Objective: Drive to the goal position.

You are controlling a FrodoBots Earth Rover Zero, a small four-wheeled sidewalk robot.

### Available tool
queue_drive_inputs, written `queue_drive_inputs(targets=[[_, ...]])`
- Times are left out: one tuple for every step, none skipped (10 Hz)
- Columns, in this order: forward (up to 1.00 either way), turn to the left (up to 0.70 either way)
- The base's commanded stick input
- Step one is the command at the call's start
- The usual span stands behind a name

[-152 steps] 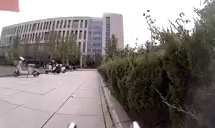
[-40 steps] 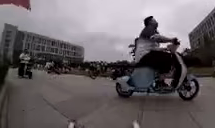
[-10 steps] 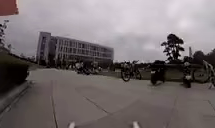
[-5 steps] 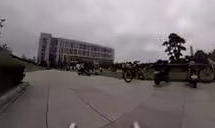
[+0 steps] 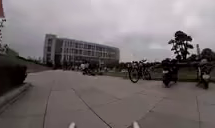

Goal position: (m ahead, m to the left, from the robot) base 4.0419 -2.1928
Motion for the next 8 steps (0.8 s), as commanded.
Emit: queue_drive_inputs(targets=[[0.45,0.00],[0.45,0.00],[0.45,0.00],[0.45,0.00],[0.45,0.00],[0.45,0.00],[0.45,0.00],[0.45,0.00]])
